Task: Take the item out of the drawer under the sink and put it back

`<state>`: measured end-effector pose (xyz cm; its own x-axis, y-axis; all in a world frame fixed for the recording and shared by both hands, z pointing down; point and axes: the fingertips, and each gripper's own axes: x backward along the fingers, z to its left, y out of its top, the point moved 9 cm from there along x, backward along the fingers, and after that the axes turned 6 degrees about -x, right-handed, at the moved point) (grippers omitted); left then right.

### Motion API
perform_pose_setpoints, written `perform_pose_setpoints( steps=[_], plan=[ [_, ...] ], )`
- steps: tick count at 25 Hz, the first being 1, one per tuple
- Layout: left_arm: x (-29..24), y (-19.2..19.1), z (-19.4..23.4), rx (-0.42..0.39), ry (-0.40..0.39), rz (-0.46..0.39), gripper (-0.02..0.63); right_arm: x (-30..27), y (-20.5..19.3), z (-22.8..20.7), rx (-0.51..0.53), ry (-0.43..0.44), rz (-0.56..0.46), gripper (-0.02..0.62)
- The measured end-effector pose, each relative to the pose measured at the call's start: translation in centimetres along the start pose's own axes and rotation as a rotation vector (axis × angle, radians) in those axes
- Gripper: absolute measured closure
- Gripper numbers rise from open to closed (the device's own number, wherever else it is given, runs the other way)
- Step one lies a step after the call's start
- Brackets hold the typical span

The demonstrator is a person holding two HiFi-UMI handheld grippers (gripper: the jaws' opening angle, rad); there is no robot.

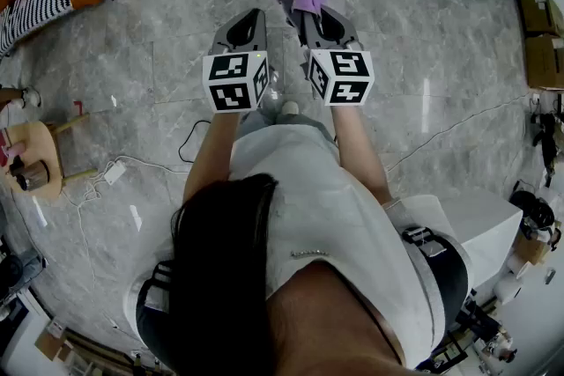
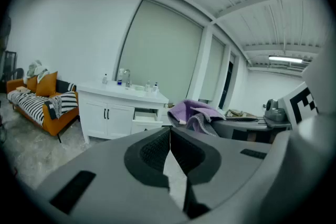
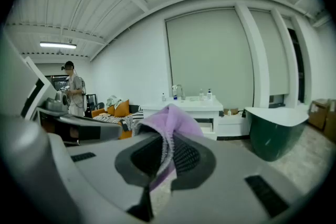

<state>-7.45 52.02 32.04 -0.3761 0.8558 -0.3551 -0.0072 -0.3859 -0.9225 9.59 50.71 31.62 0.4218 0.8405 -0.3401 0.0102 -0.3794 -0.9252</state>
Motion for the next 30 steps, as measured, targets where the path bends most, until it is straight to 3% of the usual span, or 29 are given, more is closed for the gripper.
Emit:
perform_pose_setpoints(
  steps=[10, 30],
  plan=[
    [-0.7, 0.4, 0.8, -0.018, -0.013, -0.003, 0.598, -1.0, 0.7, 0.7, 0.033, -0.021, -0.015, 0.552],
    [-3.6, 2.2, 6.4, -0.002, -0.089, 0.001, 0.601, -4.9, 1.8, 3.2, -0.025, -0.080, -0.073, 0.552]
  ],
)
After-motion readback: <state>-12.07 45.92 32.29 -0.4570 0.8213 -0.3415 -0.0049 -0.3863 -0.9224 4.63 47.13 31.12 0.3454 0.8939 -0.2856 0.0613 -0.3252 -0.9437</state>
